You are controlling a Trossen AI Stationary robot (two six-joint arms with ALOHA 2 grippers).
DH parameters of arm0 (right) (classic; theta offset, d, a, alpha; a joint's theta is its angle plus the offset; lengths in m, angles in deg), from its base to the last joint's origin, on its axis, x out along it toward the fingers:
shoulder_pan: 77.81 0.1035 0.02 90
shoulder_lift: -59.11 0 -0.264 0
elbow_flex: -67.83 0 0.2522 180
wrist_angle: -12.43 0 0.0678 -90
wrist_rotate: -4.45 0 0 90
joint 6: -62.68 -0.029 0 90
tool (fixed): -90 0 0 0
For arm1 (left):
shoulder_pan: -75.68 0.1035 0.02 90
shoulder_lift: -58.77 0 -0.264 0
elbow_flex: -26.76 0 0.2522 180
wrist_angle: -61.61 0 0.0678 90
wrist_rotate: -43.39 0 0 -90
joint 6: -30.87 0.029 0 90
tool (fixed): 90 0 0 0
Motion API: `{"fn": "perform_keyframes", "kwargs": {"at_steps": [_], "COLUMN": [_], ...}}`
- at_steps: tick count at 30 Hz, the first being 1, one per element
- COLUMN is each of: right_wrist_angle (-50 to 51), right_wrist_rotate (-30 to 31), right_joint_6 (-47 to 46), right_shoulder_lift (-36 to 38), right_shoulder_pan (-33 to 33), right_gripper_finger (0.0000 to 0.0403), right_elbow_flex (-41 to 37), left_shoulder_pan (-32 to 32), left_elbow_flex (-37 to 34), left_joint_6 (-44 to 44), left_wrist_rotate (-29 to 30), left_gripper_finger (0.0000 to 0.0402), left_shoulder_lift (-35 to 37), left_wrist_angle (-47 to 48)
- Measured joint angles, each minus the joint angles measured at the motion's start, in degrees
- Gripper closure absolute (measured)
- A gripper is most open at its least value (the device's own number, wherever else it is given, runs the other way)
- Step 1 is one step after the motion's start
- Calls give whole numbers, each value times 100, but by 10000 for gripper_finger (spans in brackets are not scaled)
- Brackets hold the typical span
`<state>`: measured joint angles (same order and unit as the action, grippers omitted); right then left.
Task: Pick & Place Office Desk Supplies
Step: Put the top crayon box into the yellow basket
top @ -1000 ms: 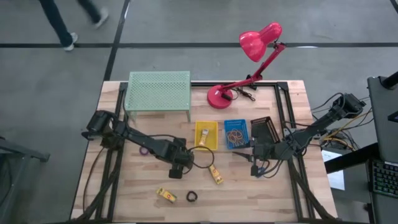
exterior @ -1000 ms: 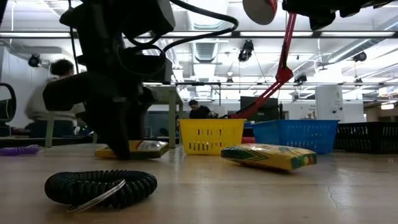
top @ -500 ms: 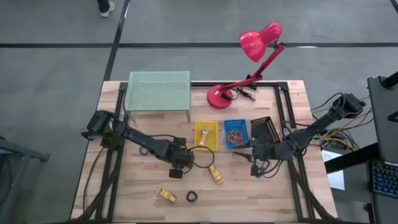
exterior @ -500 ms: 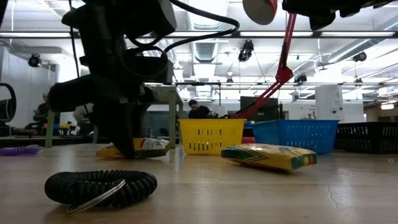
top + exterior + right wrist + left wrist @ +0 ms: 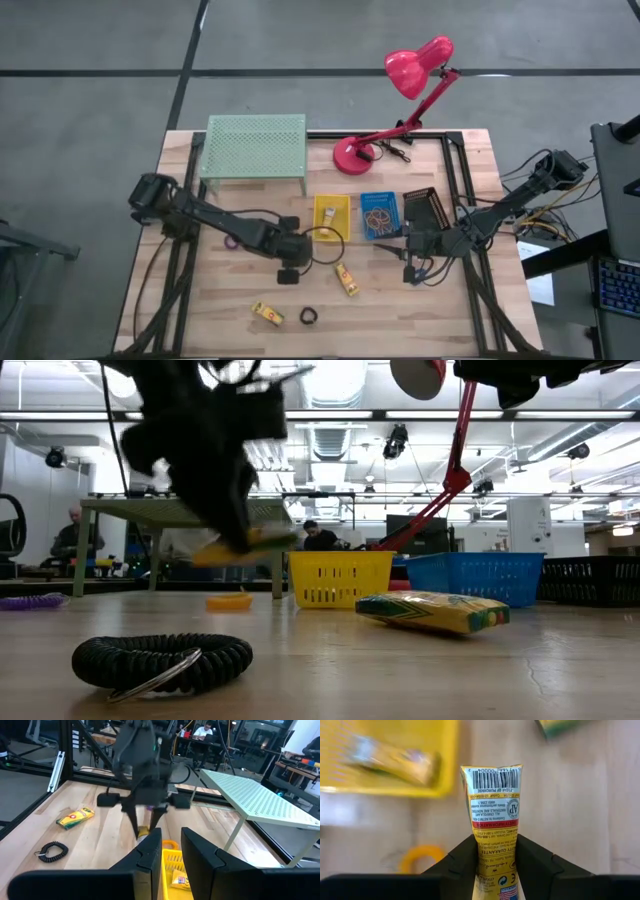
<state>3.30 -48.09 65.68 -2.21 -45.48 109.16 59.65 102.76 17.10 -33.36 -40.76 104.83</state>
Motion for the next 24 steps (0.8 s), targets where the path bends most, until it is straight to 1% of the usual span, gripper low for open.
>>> {"fn": "perform_keyframes", "kwargs": {"at_steps": [3,8,13,19,24], "right_wrist_angle": [-1,2,-1,1,1], "right_wrist_rotate": [-1,0,0,-1,-1], "right_joint_6": [0,0,0,0,0], "right_shoulder_lift": [-2,-2,-2,-2,-2], "right_shoulder_pan": [1,1,-1,1,-1], "right_gripper_finger": [335,335,335,335,335], "right_elbow_flex": [0,0,0,0,0], "left_shoulder_pan": [0,0,2,121,315], "left_elbow_flex": [21,48,41,42,42], "left_joint_6": [-496,-1739,-2172,-2889,-3809], "left_wrist_rotate": [393,1096,1416,2312,2385], "left_gripper_finger": [278,278,278,278,278], "left_shoulder_lift": [246,668,948,943,938], "left_wrist_angle": [-287,-711,-808,-1405,-1504]}}
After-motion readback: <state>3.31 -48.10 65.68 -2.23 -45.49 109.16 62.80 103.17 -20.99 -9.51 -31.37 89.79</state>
